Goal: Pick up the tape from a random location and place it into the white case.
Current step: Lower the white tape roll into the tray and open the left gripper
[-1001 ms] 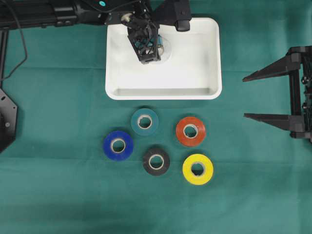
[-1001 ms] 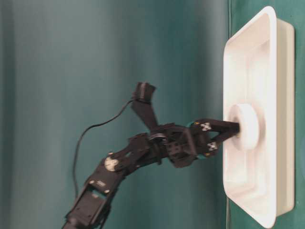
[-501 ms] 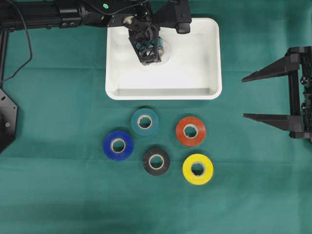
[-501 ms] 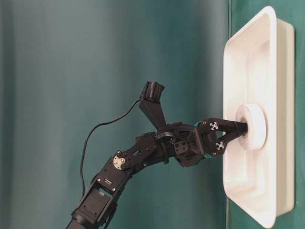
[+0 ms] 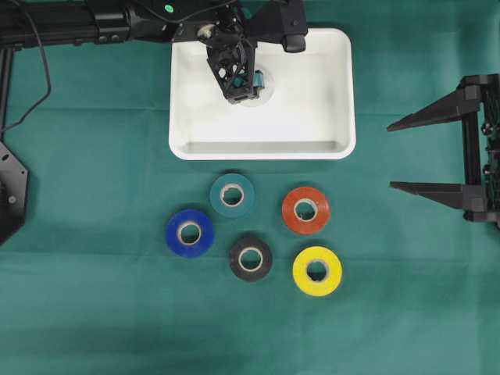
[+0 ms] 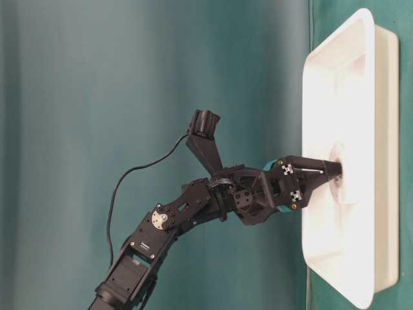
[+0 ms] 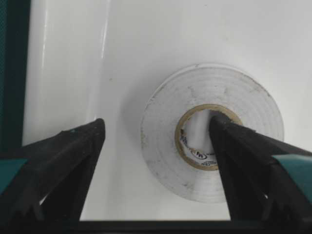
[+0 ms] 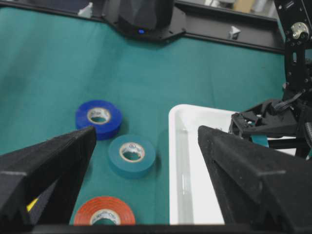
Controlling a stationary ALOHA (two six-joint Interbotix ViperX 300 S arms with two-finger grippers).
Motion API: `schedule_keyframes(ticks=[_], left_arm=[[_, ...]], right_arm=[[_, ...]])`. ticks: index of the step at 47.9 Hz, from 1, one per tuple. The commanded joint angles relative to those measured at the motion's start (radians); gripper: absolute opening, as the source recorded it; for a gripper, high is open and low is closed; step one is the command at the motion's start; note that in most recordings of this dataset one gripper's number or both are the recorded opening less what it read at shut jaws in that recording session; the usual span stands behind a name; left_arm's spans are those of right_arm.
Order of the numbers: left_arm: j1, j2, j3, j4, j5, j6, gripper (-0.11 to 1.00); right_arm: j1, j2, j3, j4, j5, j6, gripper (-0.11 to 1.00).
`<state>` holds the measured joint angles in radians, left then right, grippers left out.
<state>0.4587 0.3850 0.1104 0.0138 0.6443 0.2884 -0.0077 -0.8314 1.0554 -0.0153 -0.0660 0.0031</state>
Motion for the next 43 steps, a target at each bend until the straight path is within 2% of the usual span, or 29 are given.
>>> schedule_keyframes(ticks=[1, 26, 43], left_arm=[[-0.008, -0.046, -0.021, -0.002, -0.002, -0.002, 0.82], [-0.028, -0.275, -0.046, 0.002, 0.103, 0.000, 0.82], [-0.041, -0.295, -0.020, 0.000, 0.095, 0.000, 0.82]], right_arm=[[-0.002, 0.005, -0.029, -0.002, -0.006, 0.000, 0.91], [-0.002, 0.003, -0.038, -0.002, 0.000, 0.002, 0.91], [-0.006, 0.002, -0.040, -0.002, 0.002, 0.002, 0.91]])
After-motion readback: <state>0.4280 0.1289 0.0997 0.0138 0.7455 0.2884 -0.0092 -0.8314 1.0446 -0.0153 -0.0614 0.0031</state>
